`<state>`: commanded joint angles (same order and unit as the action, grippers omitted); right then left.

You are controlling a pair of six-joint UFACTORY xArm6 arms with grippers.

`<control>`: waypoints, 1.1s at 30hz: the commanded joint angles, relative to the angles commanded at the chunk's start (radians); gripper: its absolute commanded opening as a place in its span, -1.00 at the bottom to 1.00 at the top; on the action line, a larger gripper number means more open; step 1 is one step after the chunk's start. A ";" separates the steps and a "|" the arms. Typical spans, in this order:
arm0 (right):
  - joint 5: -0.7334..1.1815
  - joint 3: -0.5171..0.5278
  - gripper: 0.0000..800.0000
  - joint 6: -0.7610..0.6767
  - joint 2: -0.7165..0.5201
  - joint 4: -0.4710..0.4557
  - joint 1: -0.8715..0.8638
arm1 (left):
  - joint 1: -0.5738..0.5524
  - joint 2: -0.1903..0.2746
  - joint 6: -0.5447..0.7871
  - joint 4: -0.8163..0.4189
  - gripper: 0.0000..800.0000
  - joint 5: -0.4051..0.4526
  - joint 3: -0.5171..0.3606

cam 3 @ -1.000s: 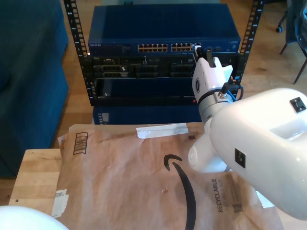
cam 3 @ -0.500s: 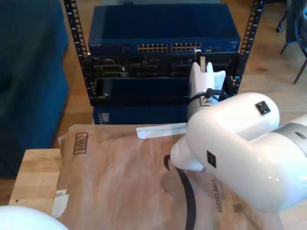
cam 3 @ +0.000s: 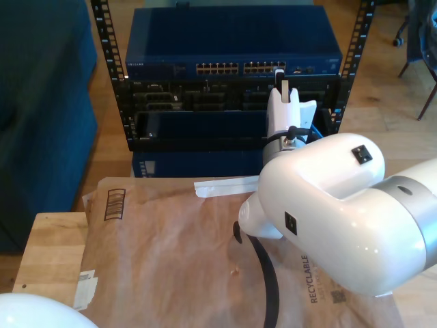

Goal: Grab the cable and plug it in

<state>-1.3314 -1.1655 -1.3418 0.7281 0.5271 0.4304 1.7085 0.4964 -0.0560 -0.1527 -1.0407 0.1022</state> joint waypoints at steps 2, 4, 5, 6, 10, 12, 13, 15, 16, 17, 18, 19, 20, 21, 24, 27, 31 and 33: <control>0.000 -0.014 -1.00 0.000 0.009 -0.002 -0.002 | 0.000 0.000 0.000 0.000 1.00 0.000 0.000; 0.000 -0.018 -1.00 0.000 0.011 -0.002 -0.003 | 0.000 0.000 0.000 0.000 1.00 0.000 0.000; 0.000 -0.018 -1.00 0.000 0.011 -0.003 -0.003 | 0.000 0.000 0.000 0.000 1.00 0.000 0.000; 0.000 -0.018 -1.00 0.000 0.011 -0.003 -0.003 | 0.000 0.000 0.000 0.000 1.00 0.000 0.000; 0.000 -0.021 -1.00 0.000 0.015 -0.003 -0.006 | 0.000 0.000 0.000 0.000 1.00 0.000 0.000; 0.000 -0.023 -1.00 0.000 0.021 -0.003 -0.009 | 0.000 0.000 0.000 0.000 1.00 0.000 0.000; 0.000 -0.023 -1.00 0.000 0.021 -0.003 -0.014 | 0.000 0.000 0.000 0.000 1.00 0.000 0.000; 0.000 -0.021 -1.00 0.000 0.021 -0.003 -0.015 | 0.000 -0.002 0.000 0.000 1.00 0.000 0.000; 0.000 -0.023 -1.00 0.000 0.028 -0.002 -0.015 | 0.000 0.000 0.000 0.000 1.00 0.000 0.000; 0.000 -0.023 -1.00 0.000 0.031 -0.002 -0.017 | 0.000 0.000 0.000 0.000 1.00 0.000 0.000; 0.000 -0.025 -1.00 0.000 0.031 -0.002 -0.017 | 0.000 0.000 0.000 0.000 1.00 0.000 0.000; 0.000 -0.025 -1.00 0.000 0.031 -0.002 -0.017 | 0.000 0.000 0.000 0.000 1.00 0.000 0.000; 0.000 -0.034 -1.00 0.000 0.032 -0.002 -0.017 | 0.000 0.000 0.000 0.000 1.00 0.000 0.000; 0.000 -0.037 -1.00 0.000 0.032 -0.002 -0.017 | 0.000 0.000 0.000 0.000 1.00 0.000 0.000; 0.000 -0.038 -1.00 0.000 0.032 -0.002 -0.017 | 0.000 0.000 0.000 0.000 1.00 0.000 0.000; -0.002 -0.037 -1.00 0.000 0.031 -0.002 -0.020 | 0.000 0.000 0.000 0.000 1.00 0.000 0.000; -0.014 -0.038 -1.00 0.000 0.031 0.000 -0.020 | 0.000 0.000 0.000 0.000 1.00 0.000 0.000; -0.014 -0.041 -1.00 0.000 0.031 0.000 -0.023 | 0.000 0.000 0.000 0.000 1.00 0.000 0.000</control>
<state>-1.3452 -1.2070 -1.3418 0.7587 0.5271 0.4074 1.7085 0.4964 -0.0560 -0.1527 -1.0407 0.1022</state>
